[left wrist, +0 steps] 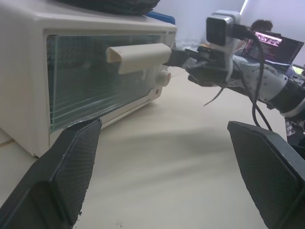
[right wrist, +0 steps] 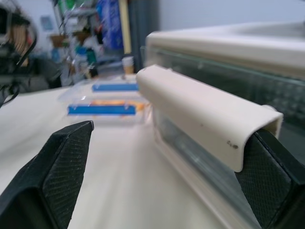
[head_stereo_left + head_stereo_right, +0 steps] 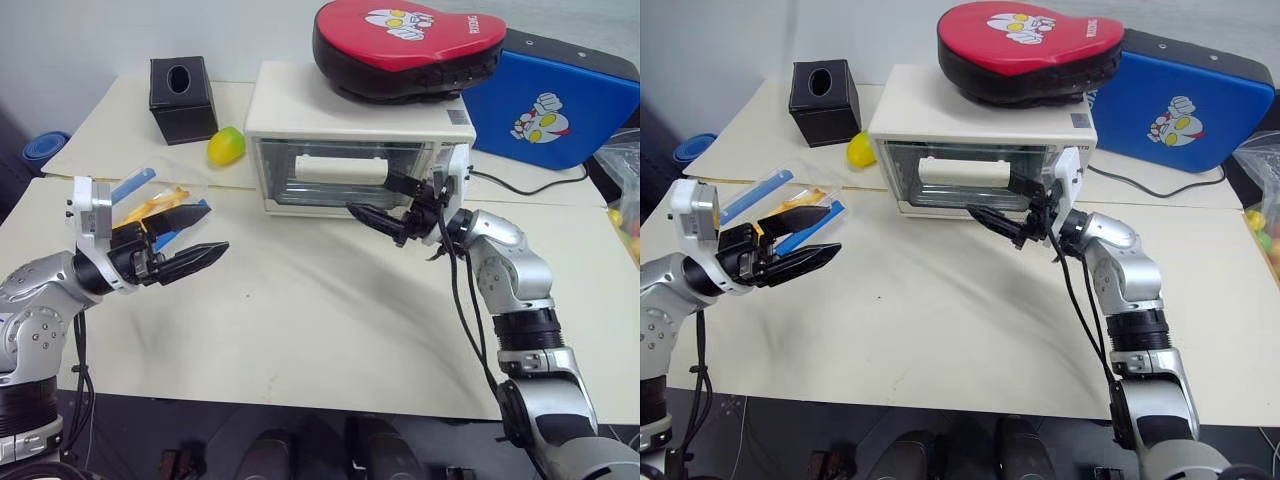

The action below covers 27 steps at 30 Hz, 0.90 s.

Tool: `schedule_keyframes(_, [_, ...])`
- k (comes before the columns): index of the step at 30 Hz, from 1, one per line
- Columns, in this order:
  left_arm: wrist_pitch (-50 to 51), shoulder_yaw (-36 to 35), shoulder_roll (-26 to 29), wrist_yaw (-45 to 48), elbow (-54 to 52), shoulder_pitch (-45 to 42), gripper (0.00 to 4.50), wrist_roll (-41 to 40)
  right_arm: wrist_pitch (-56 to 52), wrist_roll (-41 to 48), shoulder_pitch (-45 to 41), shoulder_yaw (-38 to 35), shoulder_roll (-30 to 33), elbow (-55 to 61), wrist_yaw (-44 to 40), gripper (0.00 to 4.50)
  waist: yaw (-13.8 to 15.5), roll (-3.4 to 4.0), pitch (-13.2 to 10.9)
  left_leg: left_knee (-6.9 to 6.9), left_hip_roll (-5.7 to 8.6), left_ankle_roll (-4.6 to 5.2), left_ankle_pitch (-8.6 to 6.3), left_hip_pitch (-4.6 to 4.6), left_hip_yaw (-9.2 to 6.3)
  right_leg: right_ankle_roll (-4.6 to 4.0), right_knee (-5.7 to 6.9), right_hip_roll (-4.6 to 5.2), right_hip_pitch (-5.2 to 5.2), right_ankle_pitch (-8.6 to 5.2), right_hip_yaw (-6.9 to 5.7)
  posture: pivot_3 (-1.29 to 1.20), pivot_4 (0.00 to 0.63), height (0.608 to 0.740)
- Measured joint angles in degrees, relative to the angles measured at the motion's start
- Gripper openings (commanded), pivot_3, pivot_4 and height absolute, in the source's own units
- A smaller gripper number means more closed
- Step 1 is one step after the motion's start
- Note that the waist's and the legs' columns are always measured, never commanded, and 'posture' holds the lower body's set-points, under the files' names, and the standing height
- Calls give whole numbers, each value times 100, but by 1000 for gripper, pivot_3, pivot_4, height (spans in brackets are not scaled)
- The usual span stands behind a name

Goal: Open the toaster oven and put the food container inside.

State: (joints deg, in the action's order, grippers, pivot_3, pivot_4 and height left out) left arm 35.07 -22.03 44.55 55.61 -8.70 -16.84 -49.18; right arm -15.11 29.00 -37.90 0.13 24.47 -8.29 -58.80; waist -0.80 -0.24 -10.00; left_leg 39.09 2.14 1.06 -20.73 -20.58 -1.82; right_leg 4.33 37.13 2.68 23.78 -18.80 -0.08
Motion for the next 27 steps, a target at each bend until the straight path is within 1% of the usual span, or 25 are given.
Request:
schedule_keyframes(2, [80, 2, -1, -97, -9, -7, 4103, -12, 148, -143, 319, 192, 129, 252, -238, 4500, -1, 0, 0, -1, 0, 2, -1, 0, 0, 0, 0, 0, -1, 0, 1, 0, 150, 740])
schedule_keyframes(4, [133, 7, -41, -213, 11, -91, 3575, -17, 287, -326, 637, 346, 243, 407, -399, 4500, -9, 0, 0, 1, 1, 2, -1, 0, 1, 0, -2, 0, -2, 0, 2, 0, 150, 740])
schedule_keyframes(8, [39, 84, -189, -456, 371, -810, 2303, 103, 540, -633, 1020, 480, 282, 477, -432, 4500, 20, -1, -1, 10, 3, -6, 5, 1, 1, 0, -9, 0, -1, 0, 1, 0, 150, 740])
schedule_keyframes(11, [-357, 461, -268, -483, 986, -1478, 1356, 655, 720, -757, 1049, 473, 258, 480, -347, 4500, 52, -1, 0, 9, 5, -10, 8, 9, 1, 0, -5, 0, -2, 0, 1, 0, 150, 740])
schedule_keyframes(15, [-972, 1104, -691, -444, 1949, -2099, 80, 1438, 978, -839, 1042, 454, 105, 411, -211, 4500, 53, -1, 0, 7, 6, -10, 8, 6, 1, 0, 1, 0, -1, 0, -2, 0, 150, 740])
schedule_keyframes(18, [-1546, 1568, -1001, -323, 2765, -2539, 31, 2067, 1174, -939, 1046, 441, 66, 230, -166, 4500, 58, -1, 0, 8, 7, -10, 8, 3, 0, 1, 9, 0, 1, 0, -7, 0, 150, 740])
schedule_keyframes(20, [-1821, 1750, -1192, -226, 3088, -2659, 31, 2300, 1286, -972, 1117, 418, 72, 162, -162, 4500, 51, -1, 0, 8, 6, -10, 8, 2, 0, 1, 11, 0, 2, 0, -8, 0, 150, 740])
schedule_keyframes(22, [-1987, 1805, -1330, -159, 3277, -2715, 31, 2407, 1334, -982, 1316, 382, 96, 163, -144, 4500, 55, -2, 0, 9, 6, -10, 8, -1, -2, 1, 16, 0, 6, 0, -10, 0, 150, 740])
schedule_keyframes(26, [-2117, 1892, -1437, 54, 3392, -2711, 31, 2527, 1387, -983, 1870, 316, 183, 283, -44, 4500, 61, -2, 0, 15, 6, -10, 8, -5, -1, 1, 20, 1, 8, 0, -8, 0, 150, 740])
schedule_keyframes(27, [-2225, 1978, -1447, 133, 3365, -2680, 31, 2608, 1452, -970, 2187, 198, 247, 461, -28, 4500, 68, -2, 0, 15, 6, -10, 8, -4, -2, 1, 22, 2, 7, 0, -8, 0, 150, 740])
